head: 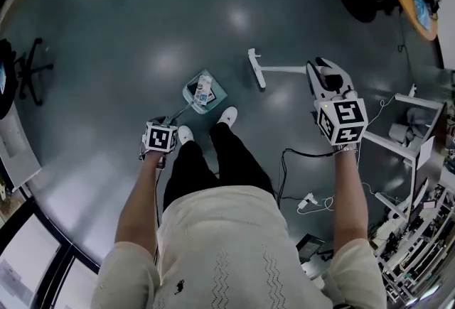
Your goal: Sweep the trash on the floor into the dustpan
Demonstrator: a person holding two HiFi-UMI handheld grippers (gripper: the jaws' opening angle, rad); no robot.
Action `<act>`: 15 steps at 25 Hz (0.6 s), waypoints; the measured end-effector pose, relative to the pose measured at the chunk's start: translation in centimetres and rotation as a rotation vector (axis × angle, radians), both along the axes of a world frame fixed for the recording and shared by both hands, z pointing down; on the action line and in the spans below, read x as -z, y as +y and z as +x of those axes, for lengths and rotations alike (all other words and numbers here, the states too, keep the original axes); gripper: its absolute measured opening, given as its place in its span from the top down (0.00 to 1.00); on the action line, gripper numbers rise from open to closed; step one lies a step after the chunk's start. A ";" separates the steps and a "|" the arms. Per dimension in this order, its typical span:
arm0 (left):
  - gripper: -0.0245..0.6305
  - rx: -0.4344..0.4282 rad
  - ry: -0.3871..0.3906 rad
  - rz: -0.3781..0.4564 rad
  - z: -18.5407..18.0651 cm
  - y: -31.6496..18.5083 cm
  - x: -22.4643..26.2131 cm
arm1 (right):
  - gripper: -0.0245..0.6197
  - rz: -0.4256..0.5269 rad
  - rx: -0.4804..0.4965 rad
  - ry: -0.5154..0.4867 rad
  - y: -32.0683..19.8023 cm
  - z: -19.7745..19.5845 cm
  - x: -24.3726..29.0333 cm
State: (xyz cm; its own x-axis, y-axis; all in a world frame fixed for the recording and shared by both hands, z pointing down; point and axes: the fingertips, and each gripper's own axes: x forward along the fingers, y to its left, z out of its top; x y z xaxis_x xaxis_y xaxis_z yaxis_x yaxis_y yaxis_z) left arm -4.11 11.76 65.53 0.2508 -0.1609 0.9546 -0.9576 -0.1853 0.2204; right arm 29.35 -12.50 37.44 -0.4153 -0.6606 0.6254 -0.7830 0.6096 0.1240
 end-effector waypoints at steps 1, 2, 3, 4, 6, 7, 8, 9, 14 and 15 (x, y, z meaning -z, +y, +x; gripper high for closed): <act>0.80 -0.005 -0.003 -0.001 0.8 -0.9 -0.2 | 0.80 0.006 -0.003 0.013 -0.9 1.4 -0.2; 0.80 -0.006 -0.006 0.001 1.5 -1.9 -0.4 | 0.80 0.011 -0.006 0.024 -1.8 2.7 -0.3; 0.80 -0.003 -0.008 0.004 2.1 -2.9 -0.5 | 0.80 0.015 -0.009 0.032 -2.7 3.9 -0.5; 0.80 0.000 -0.010 0.007 2.7 -4.0 -0.5 | 0.80 0.019 -0.014 0.035 -3.5 4.9 -0.8; 0.80 -0.003 -0.011 0.012 4.0 -6.0 -0.6 | 0.80 0.030 -0.027 0.029 -4.9 6.5 -1.6; 0.80 -0.014 -0.011 0.014 4.6 -7.0 -0.7 | 0.80 0.035 -0.035 0.024 -5.4 7.1 -2.2; 0.80 -0.030 -0.011 0.018 5.2 -7.9 -0.8 | 0.80 0.038 -0.041 0.021 -5.7 7.5 -2.9; 0.80 -0.048 -0.015 0.022 5.7 -8.9 -0.8 | 0.80 0.039 -0.045 0.021 -6.0 7.7 -3.7; 0.80 -0.131 -0.021 0.038 7.2 -13.2 -1.4 | 0.80 0.005 -0.040 0.002 -5.3 7.4 -8.1; 0.80 -0.150 -0.019 0.040 7.3 -13.9 -1.5 | 0.80 -0.002 -0.048 -0.019 -4.9 6.9 -8.5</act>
